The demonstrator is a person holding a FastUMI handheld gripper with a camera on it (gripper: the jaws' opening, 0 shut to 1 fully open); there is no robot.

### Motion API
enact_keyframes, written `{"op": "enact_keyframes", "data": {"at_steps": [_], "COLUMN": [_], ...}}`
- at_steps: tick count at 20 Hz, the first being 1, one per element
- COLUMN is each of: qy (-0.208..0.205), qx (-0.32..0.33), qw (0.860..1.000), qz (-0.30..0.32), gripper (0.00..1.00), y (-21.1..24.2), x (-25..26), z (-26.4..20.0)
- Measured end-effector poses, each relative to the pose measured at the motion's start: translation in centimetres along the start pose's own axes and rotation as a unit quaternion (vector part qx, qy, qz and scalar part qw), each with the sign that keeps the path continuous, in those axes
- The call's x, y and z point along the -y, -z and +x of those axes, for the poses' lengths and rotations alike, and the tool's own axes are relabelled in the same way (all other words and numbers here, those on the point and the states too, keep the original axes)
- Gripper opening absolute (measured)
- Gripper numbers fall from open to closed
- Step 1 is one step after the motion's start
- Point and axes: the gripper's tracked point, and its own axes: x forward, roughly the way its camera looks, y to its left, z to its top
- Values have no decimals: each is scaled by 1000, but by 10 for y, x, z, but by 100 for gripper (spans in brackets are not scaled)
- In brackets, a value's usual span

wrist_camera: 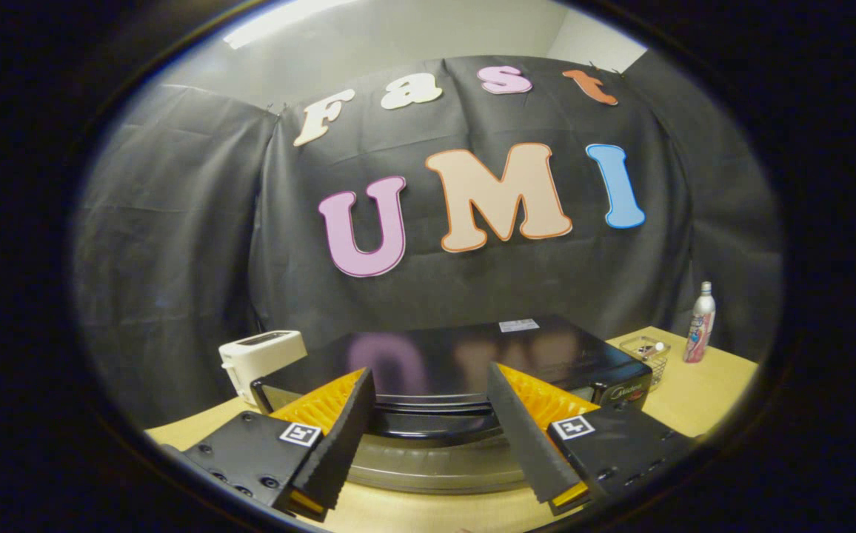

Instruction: Open the toaster oven, put the food inside, and close the toaster oven door.

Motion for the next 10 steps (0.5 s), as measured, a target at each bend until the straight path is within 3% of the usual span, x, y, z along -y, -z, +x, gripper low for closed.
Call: {"op": "enact_keyframes", "data": {"at_steps": [10], "qy": [-1], "qx": [49], "qw": [999], "qz": [5], "gripper": [95], "y": [6], "x": [-5], "z": [-54]}}
